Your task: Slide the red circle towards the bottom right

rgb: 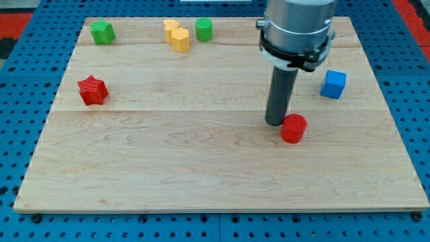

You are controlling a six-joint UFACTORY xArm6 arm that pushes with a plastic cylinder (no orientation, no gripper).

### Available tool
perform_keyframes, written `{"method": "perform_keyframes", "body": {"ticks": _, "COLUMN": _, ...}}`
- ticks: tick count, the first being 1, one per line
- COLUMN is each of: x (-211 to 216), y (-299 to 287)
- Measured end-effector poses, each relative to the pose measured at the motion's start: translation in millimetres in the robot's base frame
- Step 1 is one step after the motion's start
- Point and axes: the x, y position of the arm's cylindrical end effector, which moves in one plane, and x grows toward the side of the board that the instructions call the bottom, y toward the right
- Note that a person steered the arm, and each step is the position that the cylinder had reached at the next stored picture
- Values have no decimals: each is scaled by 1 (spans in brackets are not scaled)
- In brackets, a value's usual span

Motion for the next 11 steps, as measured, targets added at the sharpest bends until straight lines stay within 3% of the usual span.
{"method": "perform_keyframes", "body": {"ticks": 2, "x": -12, "y": 45}}
{"method": "perform_keyframes", "body": {"ticks": 8, "x": 33, "y": 39}}
{"method": "perform_keyframes", "body": {"ticks": 11, "x": 35, "y": 15}}
